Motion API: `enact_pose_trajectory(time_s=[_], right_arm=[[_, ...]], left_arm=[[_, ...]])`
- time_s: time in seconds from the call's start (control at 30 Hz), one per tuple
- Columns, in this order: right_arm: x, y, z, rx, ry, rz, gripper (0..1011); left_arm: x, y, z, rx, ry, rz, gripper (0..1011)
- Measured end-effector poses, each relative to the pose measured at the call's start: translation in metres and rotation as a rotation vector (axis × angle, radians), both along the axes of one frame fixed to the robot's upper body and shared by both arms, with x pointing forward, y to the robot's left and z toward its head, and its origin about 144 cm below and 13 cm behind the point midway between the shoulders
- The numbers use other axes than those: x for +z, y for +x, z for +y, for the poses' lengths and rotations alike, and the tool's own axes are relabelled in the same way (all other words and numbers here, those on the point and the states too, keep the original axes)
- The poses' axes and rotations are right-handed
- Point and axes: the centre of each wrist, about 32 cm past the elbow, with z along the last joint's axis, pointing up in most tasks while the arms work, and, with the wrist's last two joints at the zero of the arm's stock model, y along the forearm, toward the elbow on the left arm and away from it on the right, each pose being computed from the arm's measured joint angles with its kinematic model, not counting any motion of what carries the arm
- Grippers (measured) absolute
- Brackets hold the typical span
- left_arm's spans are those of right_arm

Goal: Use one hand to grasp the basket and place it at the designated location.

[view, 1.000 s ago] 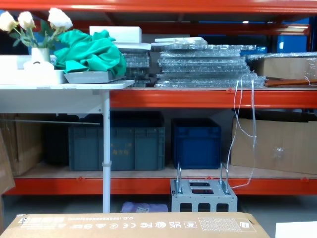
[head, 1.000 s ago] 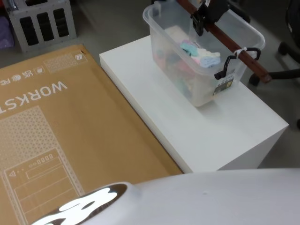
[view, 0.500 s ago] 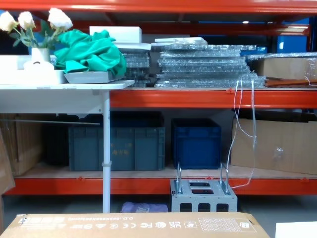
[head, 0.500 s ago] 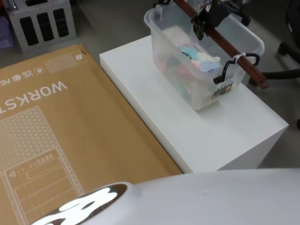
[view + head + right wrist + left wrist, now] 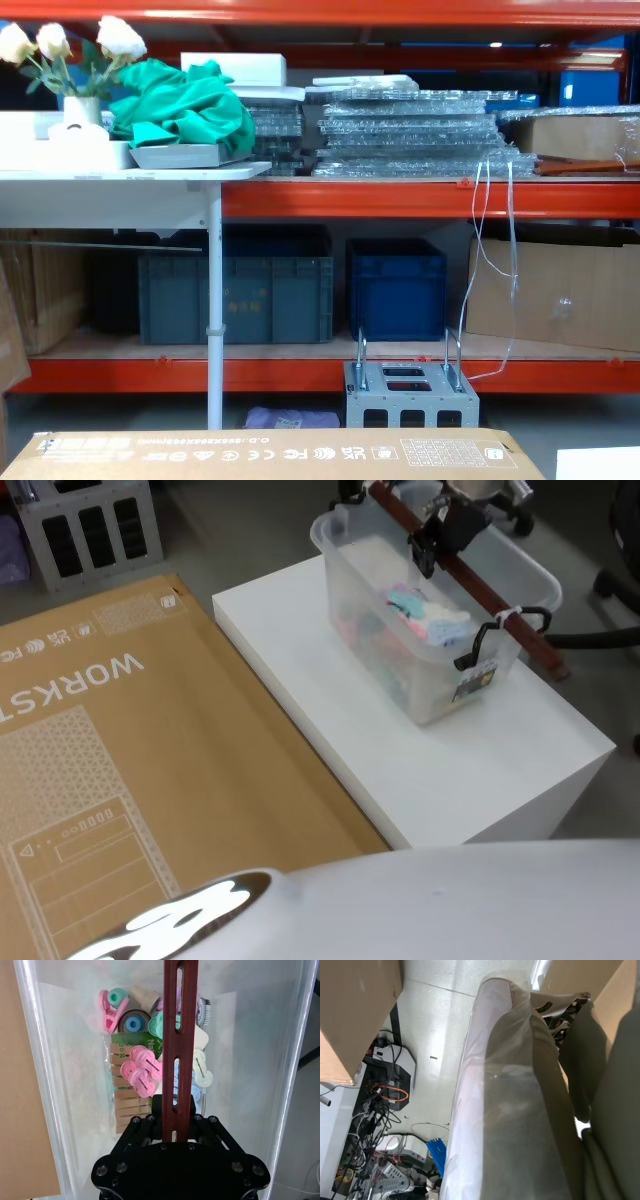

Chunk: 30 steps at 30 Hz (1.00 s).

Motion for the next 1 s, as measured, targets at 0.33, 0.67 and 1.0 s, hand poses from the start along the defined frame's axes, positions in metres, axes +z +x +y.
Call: enact_pose_trajectory(time_s=[0.33, 0.67, 1.0], right_arm=[[-0.009, 0.000, 0.000, -0.006, 0.005, 0.005, 234], [-0.017, 0.001, 0.000, -0.009, -0.004, 0.007, 234], [-0.027, 0.000, 0.001, -0.009, 0.003, 0.018, 229]], left_arm=[[0.000, 0.000, 0.000, 0.000, 0.000, 0.000, 0], [0.000, 0.000, 0.000, 0.000, 0.000, 0.000, 0], [0.000, 0.000, 0.000, 0.001, 0.000, 0.000, 0]])
